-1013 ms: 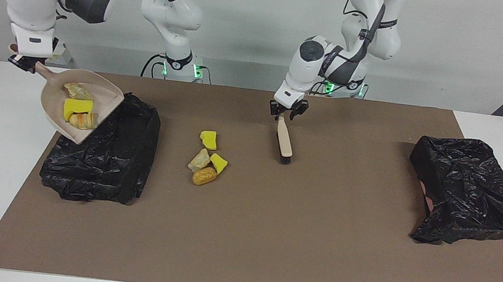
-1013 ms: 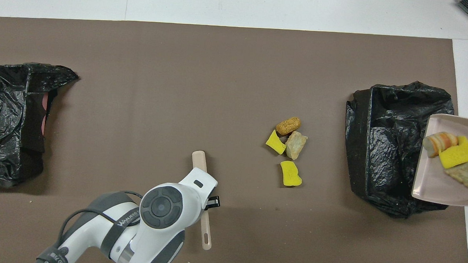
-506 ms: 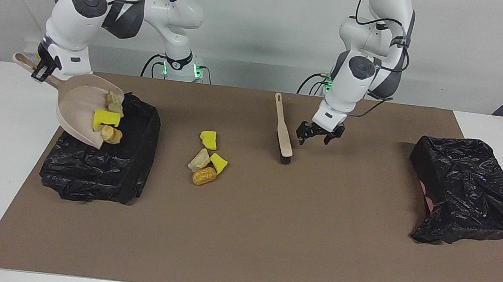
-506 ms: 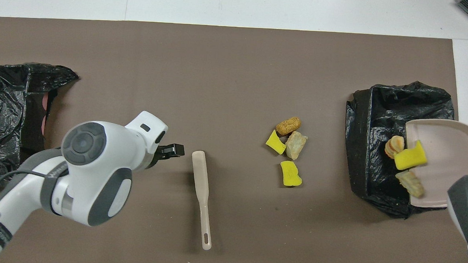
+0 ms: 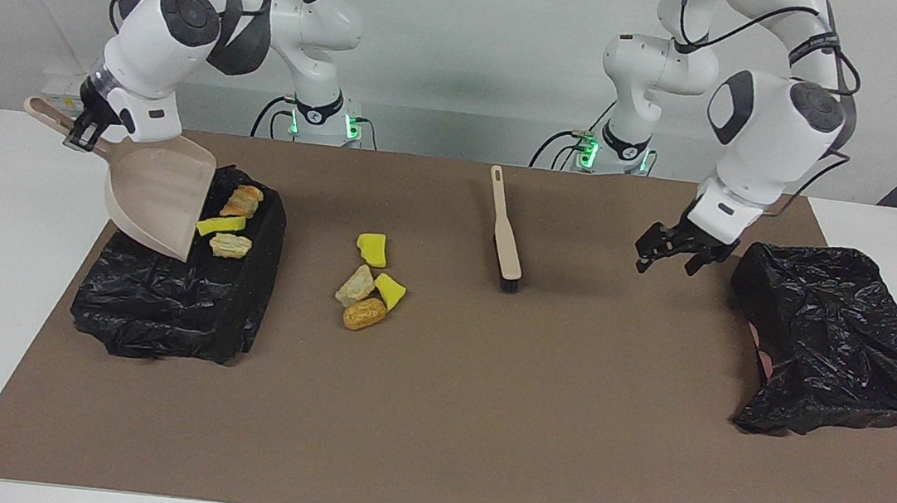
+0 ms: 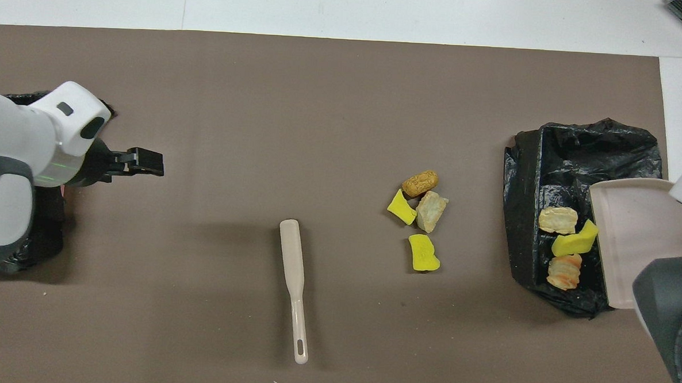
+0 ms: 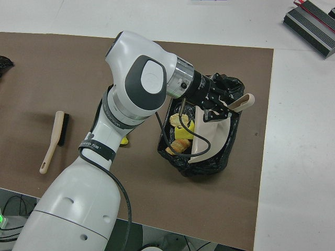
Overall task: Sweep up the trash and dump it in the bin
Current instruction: 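Return the dustpan to the table center with the right gripper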
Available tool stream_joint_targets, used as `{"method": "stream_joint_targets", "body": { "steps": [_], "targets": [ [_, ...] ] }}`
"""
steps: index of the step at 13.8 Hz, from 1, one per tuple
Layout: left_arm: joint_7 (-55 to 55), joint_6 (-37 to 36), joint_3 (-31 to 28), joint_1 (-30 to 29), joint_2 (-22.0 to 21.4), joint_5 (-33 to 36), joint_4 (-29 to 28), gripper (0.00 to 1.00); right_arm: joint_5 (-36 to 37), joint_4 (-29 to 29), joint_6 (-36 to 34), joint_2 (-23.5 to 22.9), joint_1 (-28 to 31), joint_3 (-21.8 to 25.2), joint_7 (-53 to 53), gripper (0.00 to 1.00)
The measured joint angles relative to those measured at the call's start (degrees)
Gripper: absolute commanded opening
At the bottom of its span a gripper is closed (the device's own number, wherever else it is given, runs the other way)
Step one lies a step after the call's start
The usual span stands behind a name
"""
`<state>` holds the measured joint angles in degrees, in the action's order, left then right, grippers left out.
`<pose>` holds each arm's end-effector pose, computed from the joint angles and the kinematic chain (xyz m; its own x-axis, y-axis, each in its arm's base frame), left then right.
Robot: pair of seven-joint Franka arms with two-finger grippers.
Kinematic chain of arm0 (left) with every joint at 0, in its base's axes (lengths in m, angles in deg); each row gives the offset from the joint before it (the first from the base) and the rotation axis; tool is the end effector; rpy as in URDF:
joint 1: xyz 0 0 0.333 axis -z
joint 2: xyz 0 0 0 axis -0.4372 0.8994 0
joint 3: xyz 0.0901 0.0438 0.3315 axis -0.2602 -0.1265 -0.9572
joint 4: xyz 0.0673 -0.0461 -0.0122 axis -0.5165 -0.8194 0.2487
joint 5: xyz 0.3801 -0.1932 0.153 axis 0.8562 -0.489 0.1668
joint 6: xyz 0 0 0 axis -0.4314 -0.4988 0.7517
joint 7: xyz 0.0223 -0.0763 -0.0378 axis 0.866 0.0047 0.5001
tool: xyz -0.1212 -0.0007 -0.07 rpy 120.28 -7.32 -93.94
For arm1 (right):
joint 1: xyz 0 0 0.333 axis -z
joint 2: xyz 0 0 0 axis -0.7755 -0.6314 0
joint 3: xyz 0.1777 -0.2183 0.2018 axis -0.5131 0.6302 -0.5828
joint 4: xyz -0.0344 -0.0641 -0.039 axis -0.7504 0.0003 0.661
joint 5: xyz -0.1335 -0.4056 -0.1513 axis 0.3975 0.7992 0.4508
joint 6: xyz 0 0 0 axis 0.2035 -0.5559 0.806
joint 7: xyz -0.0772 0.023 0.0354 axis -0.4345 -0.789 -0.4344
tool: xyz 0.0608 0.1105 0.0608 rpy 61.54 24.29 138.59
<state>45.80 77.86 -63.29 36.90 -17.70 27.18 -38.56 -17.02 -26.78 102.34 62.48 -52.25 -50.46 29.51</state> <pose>0.6159 -0.0881 0.4803 0.9972 0.0626 0.0405 0.0565 -0.9889 0.1374 0.5627 -0.1218 0.5326 -0.0744 0.6567 -0.7505 0.9962 0.0144 -0.0861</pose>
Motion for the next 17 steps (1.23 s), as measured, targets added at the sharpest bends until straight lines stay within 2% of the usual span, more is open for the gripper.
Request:
{"method": "stream_joint_targets", "body": {
  "steps": [3,5,7,10,12,14,15,17],
  "targets": [
    [-6.6,-5.0,0.0,-5.5,0.1,0.0,3.9,1.00,-0.8,4.8,-8.6,0.8,-2.2,-1.0,-3.1,0.00],
    [-9.7,-7.0,-0.2,-9.2,0.1,0.0,4.7,1.00,-6.2,8.1,-16.3,1.4,-2.7,-4.5,-12.3,0.00],
    [-11.0,-7.9,-0.3,-12.1,0.1,0.0,5.4,1.00,-15.4,9.2,-20.6,1.6,-3.0,-9.3,-26.0,0.00],
    [-11.1,-11.3,0.4,-12.4,0.4,0.1,9.1,1.00,-32.2,9.3,-20.1,1.7,-3.5,-12.7,-49.0,0.00],
    [-11.0,-14.8,1.5,-12.0,1.0,1.1,12.9,1.00,-39.1,9.8,-17.8,0.7,-4.7,-15.7,-64.1,0.00],
    [-11.0,-17.3,2.3,-11.0,1.2,2.1,15.5,1.00,-42.8,11.9,-14.3,-3.5,-8.9,-17.6,-80.3,0.00],
    [-11.0,-18.0,2.5,-10.3,1.2,2.3,16.1,1.00,-43.4,14.4,-12.4,-7.1,-11.7,-17.8,-87.5,0.00],
    [-11.0,-18.9,2.7,-9.2,0.5,2.4,16.5,1.00,-44.0,22.7,-8.0,-17.1,-16.9,-17.8,-99.9,0.00]
  ]
}}
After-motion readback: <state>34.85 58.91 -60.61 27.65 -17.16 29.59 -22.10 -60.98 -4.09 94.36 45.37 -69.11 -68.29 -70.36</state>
